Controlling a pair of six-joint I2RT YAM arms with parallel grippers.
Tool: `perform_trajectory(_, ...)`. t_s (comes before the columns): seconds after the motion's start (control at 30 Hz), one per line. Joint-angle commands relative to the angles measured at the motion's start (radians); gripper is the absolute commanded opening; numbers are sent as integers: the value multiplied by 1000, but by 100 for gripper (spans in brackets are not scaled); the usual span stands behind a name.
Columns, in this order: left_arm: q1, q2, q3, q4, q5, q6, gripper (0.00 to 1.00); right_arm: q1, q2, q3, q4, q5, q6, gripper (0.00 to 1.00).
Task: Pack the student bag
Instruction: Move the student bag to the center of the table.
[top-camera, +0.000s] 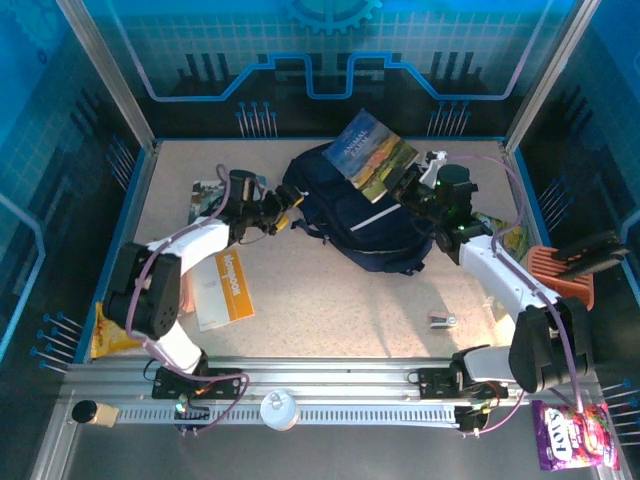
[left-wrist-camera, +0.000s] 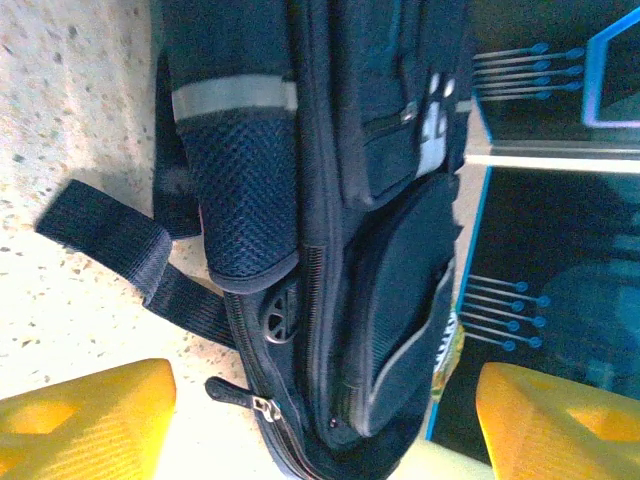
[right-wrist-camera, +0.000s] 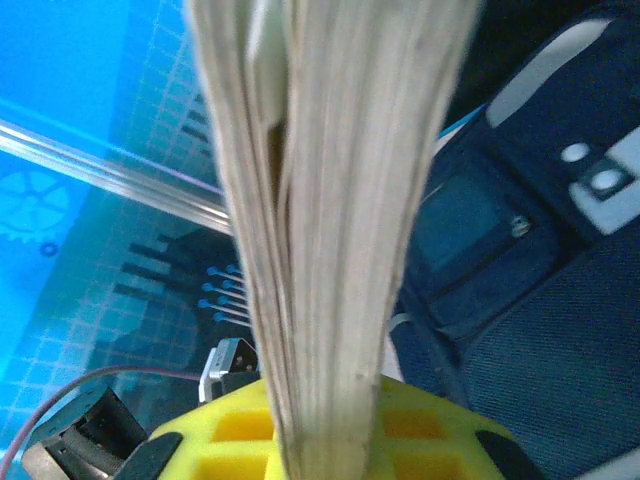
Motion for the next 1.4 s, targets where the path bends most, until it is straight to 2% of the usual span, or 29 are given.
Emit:
perform_trajectory(0.0, -30, 76, 79, -47, 26, 50, 76, -16, -54, -12, -62, 51, -88, 0)
perform_trajectory(0.17, -48, 214, 188, -76, 24, 78, 71, -20, -74, -28, -74, 56, -86, 0)
perform_trajectory(0.27, -47, 288, 275, -155, -16, 106, 63, -21, -86, -28, -85, 62, -90, 0)
perform_trajectory(0.37, -46, 339, 330, -221, -82, 132, 49, -23, -99, -28, -103, 68, -100, 0)
perform_trajectory(0.57, -26, 364, 349, -249, -149, 144, 15, -25, -125, -28, -140, 86, -119, 0)
perform_trajectory(0.67, 15, 356, 344, -256, -166, 164, 5, -28, -133, -28, -159, 92, -128, 0)
perform_trajectory(0.73, 47, 350, 347, -267, -177, 190, 1, -30, -140, -28, -179, 99, -136, 0)
perform_trajectory(0.83, 96, 347, 376, -311, -195, 239, 2, -32, -152, -28, -210, 116, -151, 0)
perform_trajectory(0.9, 112, 337, 399, -334, -205, 280, 8, -33, -165, -28, -237, 131, -159, 0)
perform_trajectory(1.0, 102, 294, 429, -380, -223, 393, 36, -39, -190, -27, -289, 161, -174, 0)
perform_trajectory(1.17, 23, 189, 458, -496, -331, 573, 55, -92, -260, -57, -382, 203, -209, 0)
perform_trajectory(1.37, -121, 154, 514, -595, -382, 761, 63, -167, -316, -77, -453, 179, -226, 0)
